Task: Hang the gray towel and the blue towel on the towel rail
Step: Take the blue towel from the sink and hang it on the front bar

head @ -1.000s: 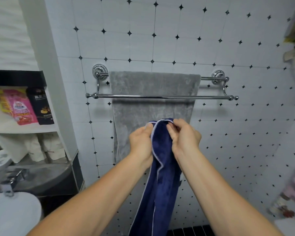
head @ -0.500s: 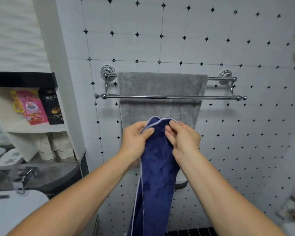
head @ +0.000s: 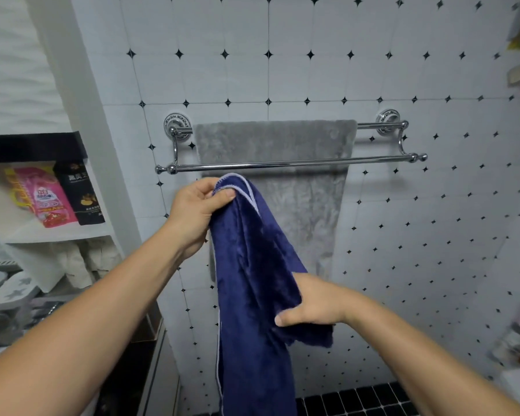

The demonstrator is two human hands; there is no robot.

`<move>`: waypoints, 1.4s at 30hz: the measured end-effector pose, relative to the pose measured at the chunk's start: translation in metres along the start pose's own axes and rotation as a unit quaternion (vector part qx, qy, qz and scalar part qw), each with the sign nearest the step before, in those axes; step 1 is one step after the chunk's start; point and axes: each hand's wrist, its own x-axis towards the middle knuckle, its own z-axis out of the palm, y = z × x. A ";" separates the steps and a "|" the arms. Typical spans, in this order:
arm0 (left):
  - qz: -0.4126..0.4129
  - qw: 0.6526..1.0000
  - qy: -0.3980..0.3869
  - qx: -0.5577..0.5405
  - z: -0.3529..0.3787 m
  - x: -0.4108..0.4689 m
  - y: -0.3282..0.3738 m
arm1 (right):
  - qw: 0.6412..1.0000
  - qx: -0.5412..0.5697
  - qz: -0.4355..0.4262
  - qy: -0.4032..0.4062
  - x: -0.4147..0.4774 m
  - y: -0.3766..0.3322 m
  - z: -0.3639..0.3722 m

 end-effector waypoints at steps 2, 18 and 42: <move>0.012 1.000 0.005 0.012 -0.011 0.006 0.004 | 0.982 -0.179 0.046 -0.033 0.002 0.011 0.010; -0.046 0.981 0.081 0.168 -0.094 0.010 -0.027 | 0.895 -0.304 0.173 0.278 -0.040 0.045 -0.122; -0.038 0.964 0.065 0.255 -0.104 0.013 -0.022 | 0.863 0.082 0.159 0.472 -0.035 0.012 -0.130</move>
